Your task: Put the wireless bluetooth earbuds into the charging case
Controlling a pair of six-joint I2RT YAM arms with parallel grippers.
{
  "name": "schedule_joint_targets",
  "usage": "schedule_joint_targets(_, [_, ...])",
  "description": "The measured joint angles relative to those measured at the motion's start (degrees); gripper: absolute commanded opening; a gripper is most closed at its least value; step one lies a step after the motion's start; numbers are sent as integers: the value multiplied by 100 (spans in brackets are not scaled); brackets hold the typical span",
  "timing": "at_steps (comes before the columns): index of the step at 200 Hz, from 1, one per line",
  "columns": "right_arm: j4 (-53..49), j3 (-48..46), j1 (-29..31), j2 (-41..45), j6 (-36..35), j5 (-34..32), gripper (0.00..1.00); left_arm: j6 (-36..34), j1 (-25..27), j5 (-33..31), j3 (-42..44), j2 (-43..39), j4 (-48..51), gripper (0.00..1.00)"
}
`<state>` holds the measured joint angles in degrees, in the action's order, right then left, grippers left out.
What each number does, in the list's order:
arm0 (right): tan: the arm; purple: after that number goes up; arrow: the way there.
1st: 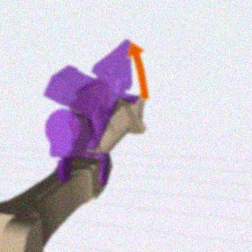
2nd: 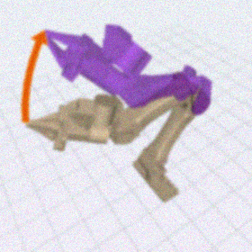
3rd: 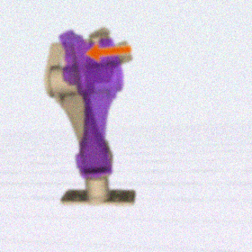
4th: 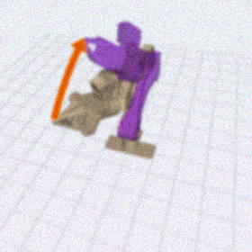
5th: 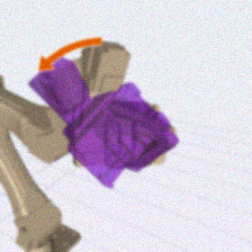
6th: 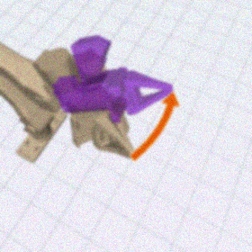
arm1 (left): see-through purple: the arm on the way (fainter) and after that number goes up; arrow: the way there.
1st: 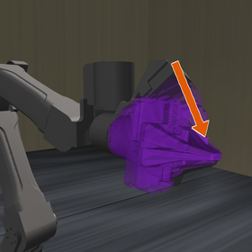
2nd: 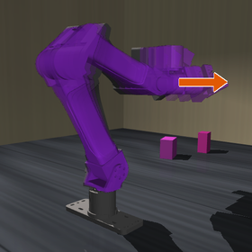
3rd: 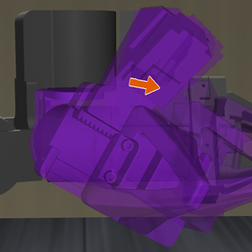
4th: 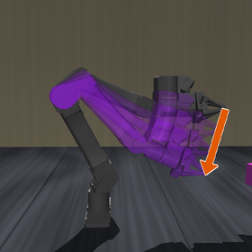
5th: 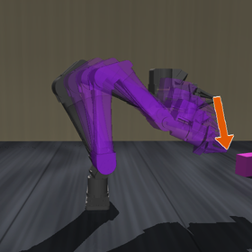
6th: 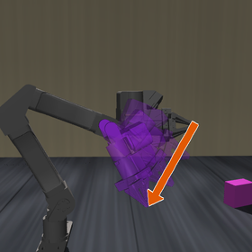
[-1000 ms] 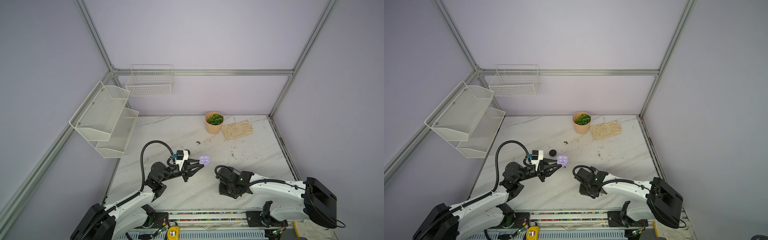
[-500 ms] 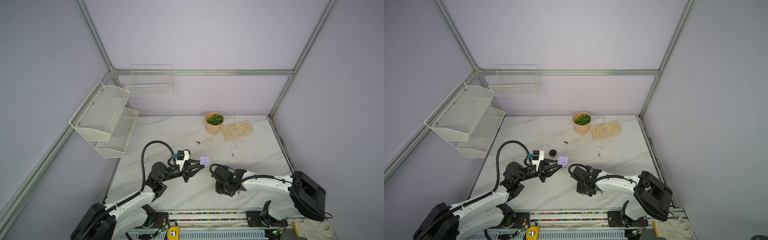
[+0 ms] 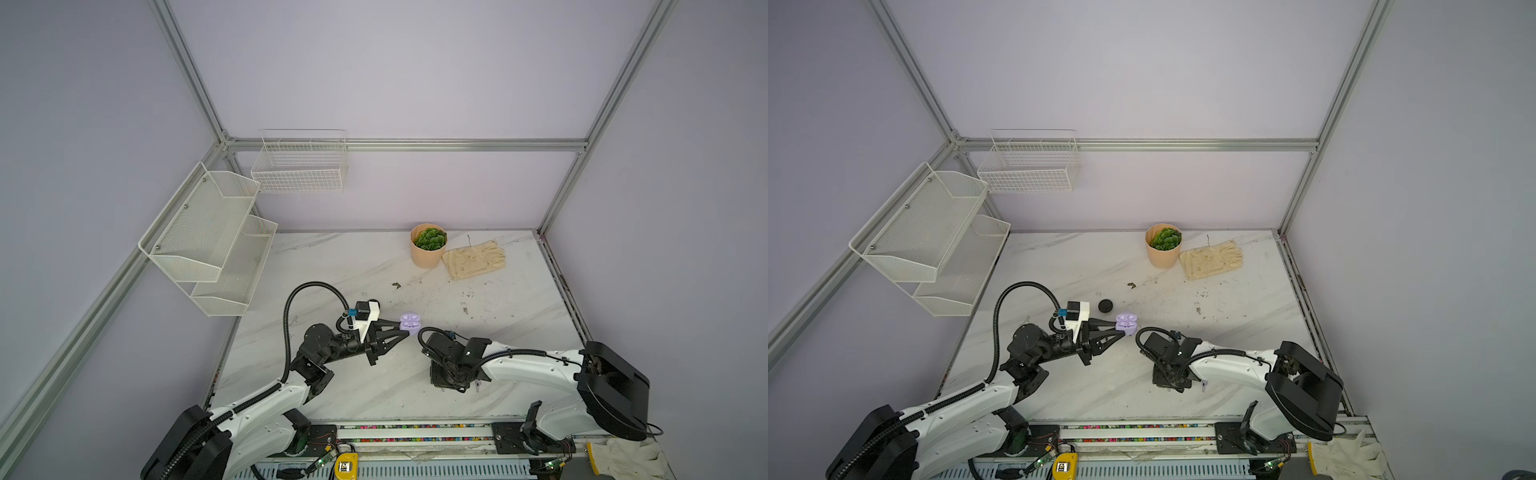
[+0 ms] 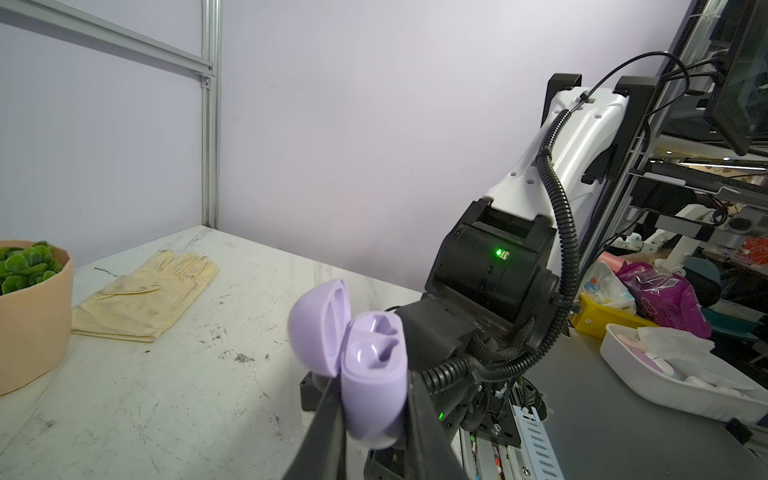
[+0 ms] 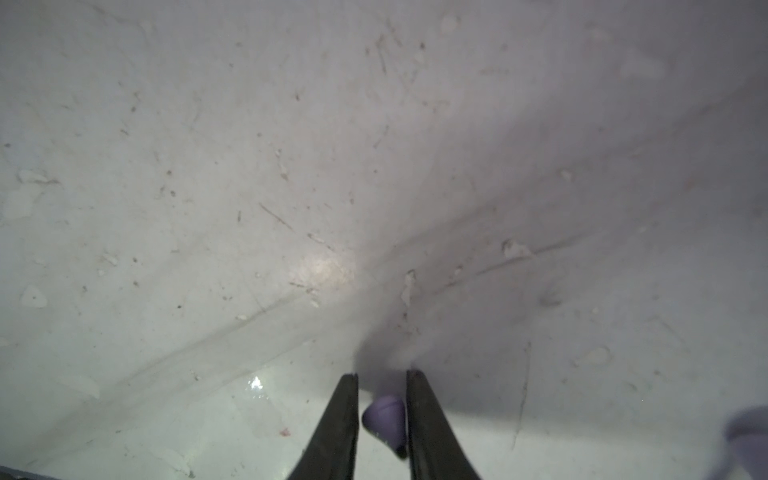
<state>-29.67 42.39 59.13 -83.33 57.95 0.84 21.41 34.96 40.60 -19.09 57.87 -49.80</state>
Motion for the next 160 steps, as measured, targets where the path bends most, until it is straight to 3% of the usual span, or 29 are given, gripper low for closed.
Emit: schedule_joint_targets(160, [-326,219,2,-175,-494,-11,32,-2,37,-39,0,0,20,0])
